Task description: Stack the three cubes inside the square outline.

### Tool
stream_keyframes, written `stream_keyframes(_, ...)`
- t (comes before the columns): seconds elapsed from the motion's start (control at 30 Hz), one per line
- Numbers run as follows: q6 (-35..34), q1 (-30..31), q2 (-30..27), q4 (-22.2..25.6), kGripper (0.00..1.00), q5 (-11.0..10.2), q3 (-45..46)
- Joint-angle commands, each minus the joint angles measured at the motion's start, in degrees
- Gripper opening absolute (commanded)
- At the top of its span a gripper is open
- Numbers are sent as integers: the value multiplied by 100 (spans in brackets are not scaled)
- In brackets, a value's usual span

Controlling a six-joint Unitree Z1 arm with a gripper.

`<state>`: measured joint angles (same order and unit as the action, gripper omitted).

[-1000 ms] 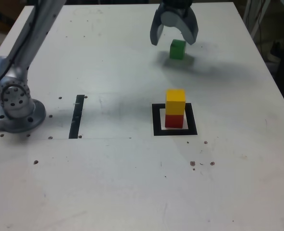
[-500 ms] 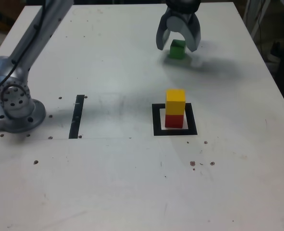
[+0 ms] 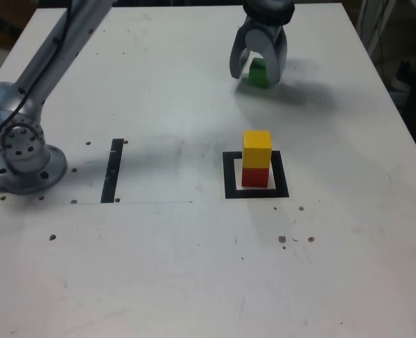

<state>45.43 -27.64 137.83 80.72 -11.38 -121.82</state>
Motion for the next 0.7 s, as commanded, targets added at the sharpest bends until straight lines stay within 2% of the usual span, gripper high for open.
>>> stream_keyframes(0.0, -15, -11, 16, -35, 39, -16, -33)
stream_keyframes(0.23, -20, -4, -20, -3, 37, -3, -2)
stream_keyframes(0.5, 6, -1, -25, 14, 24, 19, -26)
stream_keyframes(0.67, -21, 41, -248, 49, 19, 61, -35)
